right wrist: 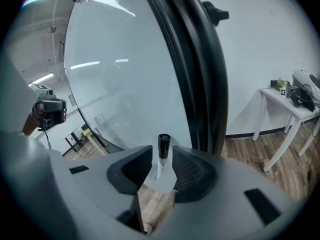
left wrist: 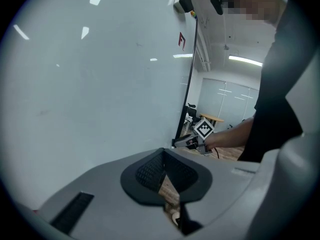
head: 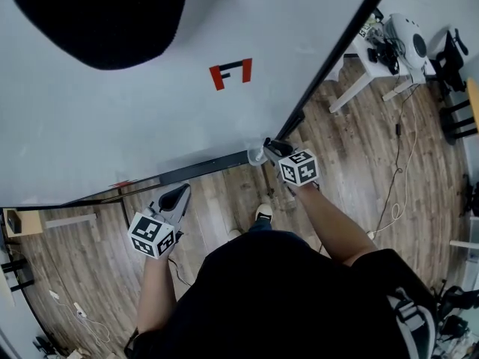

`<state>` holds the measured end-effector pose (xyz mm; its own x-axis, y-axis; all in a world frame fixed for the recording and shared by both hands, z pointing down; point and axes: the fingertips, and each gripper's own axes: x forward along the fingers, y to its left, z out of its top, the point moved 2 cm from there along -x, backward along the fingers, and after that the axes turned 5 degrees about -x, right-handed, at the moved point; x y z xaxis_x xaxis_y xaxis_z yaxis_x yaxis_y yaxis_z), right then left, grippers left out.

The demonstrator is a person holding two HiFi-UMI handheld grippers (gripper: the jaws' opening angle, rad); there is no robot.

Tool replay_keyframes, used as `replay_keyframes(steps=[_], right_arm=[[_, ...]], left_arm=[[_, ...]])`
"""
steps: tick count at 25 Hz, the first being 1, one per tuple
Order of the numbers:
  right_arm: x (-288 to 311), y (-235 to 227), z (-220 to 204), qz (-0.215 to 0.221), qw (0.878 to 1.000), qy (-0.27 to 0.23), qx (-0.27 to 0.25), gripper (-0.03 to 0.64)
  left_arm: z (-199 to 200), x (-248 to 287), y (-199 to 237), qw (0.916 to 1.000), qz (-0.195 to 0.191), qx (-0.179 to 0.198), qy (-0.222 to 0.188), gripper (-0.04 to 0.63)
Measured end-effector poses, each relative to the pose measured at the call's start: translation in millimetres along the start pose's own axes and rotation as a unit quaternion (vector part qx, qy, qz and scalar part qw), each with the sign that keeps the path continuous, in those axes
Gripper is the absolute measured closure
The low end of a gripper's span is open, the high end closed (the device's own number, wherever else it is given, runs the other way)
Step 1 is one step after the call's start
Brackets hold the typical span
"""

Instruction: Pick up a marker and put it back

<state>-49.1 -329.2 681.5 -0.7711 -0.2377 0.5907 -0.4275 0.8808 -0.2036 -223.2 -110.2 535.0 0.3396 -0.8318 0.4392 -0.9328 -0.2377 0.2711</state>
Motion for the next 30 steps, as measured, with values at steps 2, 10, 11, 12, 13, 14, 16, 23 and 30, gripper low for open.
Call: replay_keyframes(steps=[2,10,11,12,13,14,16,23,30], right_arm=[[3.4,0.5,-2.0,0.002,1.0,0.002,0.001,0.497],[11.4,-0.5,-0.9,0.003,1.0,0.003,-0.004,0.515],[12.0,-0.9,-0.1,0.001,1.0,0.002,-0.005,0.517],[12.7,-1.4,0.5,0.0,1.0,0.001,-0.005,0.518],[13.3,-1.8,0.7,0.0,1.0,0.0,-0.006,0.523],[13.8,-2.1,0.6,-0.001,1.0,0.0,-0.006,0.526],[14.4,-2.2,0.5,-0.002,1.0,0.0,-0.006,0.532],[12.9,0.8,5.2,0.0,1.0,-0.007,-0.009,0.552],[5.4,2.0,11.9,-0.007,1.0,-0.017,-0.018,0.554]], left_arm=[[-1.6,-0.7,-1.1,1.0,-0.001,-0.002,0.003,0.583],[-7.7,-3.2,-1.8,0.9999,0.0,-0.012,0.009,0.583],[-8.2,-3.4,-1.3,0.9999,0.001,-0.013,0.009,0.583],[-8.9,-3.3,-0.6,0.9999,0.001,-0.014,0.008,0.583],[-10.0,-3.0,0.2,0.9998,0.001,-0.016,0.009,0.583],[-11.1,-2.6,1.2,0.9998,0.002,-0.017,0.009,0.583],[-13.1,-2.2,2.3,0.9998,0.002,-0.02,0.01,0.583],[-13.6,-2.9,-0.2,0.9997,-0.004,-0.021,0.01,0.583],[-14.0,-3.7,-4.9,0.9997,-0.013,-0.019,0.011,0.583]])
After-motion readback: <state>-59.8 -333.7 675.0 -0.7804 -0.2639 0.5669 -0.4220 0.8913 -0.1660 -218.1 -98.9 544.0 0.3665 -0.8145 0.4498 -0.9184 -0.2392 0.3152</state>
